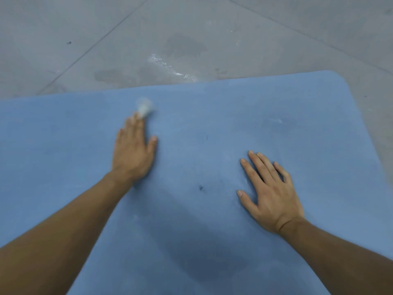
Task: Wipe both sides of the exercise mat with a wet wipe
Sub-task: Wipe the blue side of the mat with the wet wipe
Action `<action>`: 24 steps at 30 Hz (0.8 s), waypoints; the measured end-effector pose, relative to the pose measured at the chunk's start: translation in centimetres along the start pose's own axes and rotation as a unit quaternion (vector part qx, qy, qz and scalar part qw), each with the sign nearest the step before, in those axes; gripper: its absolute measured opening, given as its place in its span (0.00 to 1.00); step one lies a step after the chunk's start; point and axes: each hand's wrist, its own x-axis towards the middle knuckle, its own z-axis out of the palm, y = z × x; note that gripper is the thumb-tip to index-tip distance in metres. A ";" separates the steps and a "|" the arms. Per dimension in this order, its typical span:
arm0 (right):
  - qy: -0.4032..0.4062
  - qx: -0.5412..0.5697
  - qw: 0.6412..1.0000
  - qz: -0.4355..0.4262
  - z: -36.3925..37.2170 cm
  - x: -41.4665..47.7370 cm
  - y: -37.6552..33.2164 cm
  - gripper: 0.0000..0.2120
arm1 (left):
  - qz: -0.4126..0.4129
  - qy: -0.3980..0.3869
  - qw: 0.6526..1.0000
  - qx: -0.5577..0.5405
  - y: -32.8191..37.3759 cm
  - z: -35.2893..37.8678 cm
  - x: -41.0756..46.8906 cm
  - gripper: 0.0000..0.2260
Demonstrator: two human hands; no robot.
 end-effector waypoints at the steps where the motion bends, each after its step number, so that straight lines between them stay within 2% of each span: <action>1: 0.000 0.000 1.000 0.001 0.0 0.0 0.1 0.36 | 0.050 -0.012 0.999 0.007 2.0 0.9 -0.8 0.35; 4: -0.003 0.000 1.000 0.000 0.0 0.1 0.0 0.36 | 0.137 -0.050 0.989 0.000 8.2 3.2 -3.4 0.35; 7: 0.000 -0.002 1.000 0.005 -0.1 0.2 -0.2 0.36 | 0.246 -0.089 0.965 0.023 13.0 4.8 -6.2 0.33; 9: -0.005 -0.008 1.000 0.009 -0.1 0.1 -0.3 0.37 | 0.274 -0.109 0.954 0.051 13.9 5.2 -7.9 0.33; 14: -0.057 -0.003 0.998 0.010 -0.2 0.2 0.2 0.39 | 0.196 -0.102 0.973 0.071 9.7 3.3 -10.1 0.34; 18: -0.099 -0.002 0.995 -0.002 -1.2 0.3 0.9 0.42 | 0.054 -0.098 0.990 0.086 3.2 0.7 -11.6 0.40; 21: -0.099 0.009 0.993 0.058 -2.0 -1.5 1.6 0.43 | -0.017 -0.093 0.991 0.093 -0.6 -0.7 -13.1 0.38; 24: -0.085 0.019 0.987 0.134 -2.5 -4.7 2.2 0.41 | -0.024 -0.084 0.993 0.079 0.0 -0.4 -14.2 0.33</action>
